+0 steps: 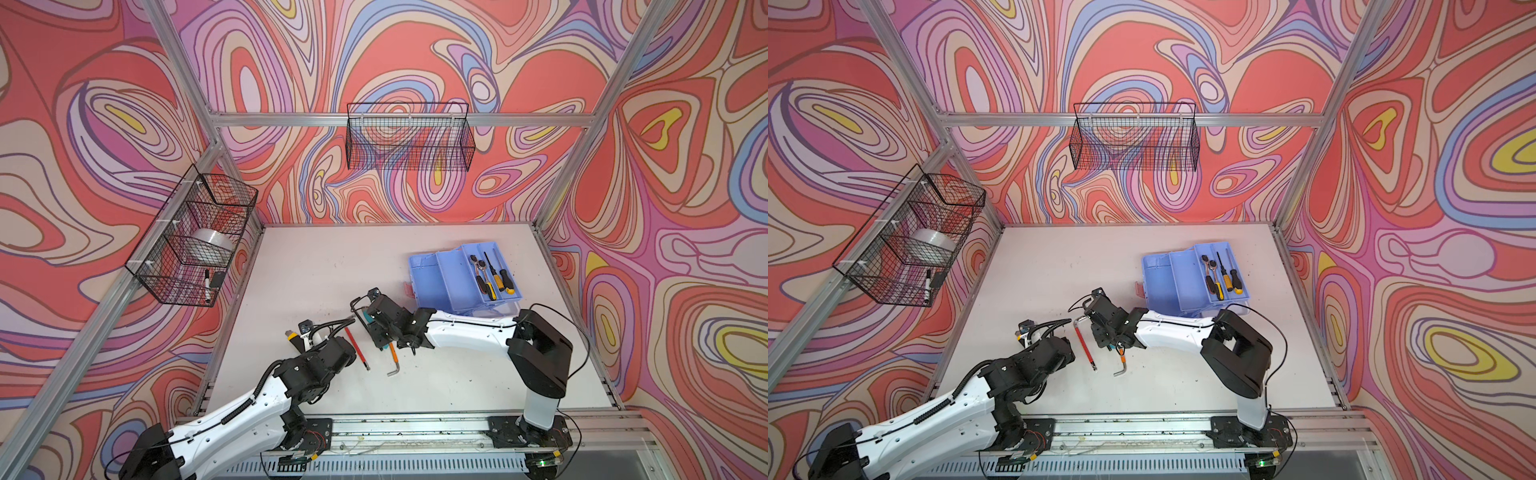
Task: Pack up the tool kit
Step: 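Lower the right gripper and grasp the teal utility knife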
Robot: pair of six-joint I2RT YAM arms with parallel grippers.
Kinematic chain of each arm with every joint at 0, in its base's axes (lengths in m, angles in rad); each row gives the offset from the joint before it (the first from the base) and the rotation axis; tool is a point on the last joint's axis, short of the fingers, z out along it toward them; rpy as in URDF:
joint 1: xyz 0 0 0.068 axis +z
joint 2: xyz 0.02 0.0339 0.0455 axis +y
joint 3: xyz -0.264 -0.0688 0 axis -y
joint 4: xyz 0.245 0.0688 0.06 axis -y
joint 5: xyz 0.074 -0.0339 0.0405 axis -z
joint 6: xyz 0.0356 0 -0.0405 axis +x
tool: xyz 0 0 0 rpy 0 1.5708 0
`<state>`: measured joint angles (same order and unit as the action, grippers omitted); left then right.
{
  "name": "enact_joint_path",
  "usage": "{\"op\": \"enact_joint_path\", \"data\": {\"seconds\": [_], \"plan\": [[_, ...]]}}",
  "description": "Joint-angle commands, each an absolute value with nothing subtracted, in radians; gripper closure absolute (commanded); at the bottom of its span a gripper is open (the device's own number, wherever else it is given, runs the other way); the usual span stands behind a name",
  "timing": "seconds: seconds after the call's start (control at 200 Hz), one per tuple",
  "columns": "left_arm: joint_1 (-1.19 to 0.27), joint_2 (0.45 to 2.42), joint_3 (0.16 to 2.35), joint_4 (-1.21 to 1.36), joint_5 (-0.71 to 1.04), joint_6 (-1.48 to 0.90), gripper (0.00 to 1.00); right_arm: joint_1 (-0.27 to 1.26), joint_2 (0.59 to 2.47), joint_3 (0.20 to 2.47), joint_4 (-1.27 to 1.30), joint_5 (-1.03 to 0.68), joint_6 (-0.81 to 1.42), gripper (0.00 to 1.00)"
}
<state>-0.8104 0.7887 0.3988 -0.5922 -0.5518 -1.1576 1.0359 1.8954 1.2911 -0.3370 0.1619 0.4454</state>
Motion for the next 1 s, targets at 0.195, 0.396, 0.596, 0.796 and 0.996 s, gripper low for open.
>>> {"op": "enact_joint_path", "data": {"seconds": [0.195,0.396,0.596,0.796,0.996], "plan": [[-0.796,0.698,0.356,-0.699,-0.584,-1.205,0.00,1.036,2.027,1.418,-0.398,0.219,0.407,0.50],[-0.795,0.683,0.350,-0.707,-0.577,-1.202,0.00,1.031,2.076,1.438,-0.403,0.227,0.400,0.55],[-0.794,0.687,0.351,-0.707,-0.573,-1.197,0.00,1.008,2.098,1.458,-0.403,0.220,0.398,0.56],[-0.795,0.681,0.345,-0.707,-0.571,-1.201,0.00,1.004,2.116,1.470,-0.417,0.227,0.394,0.56],[-0.795,0.678,0.340,-0.707,-0.566,-1.202,0.00,0.991,2.120,1.468,-0.422,0.223,0.388,0.58]]}}
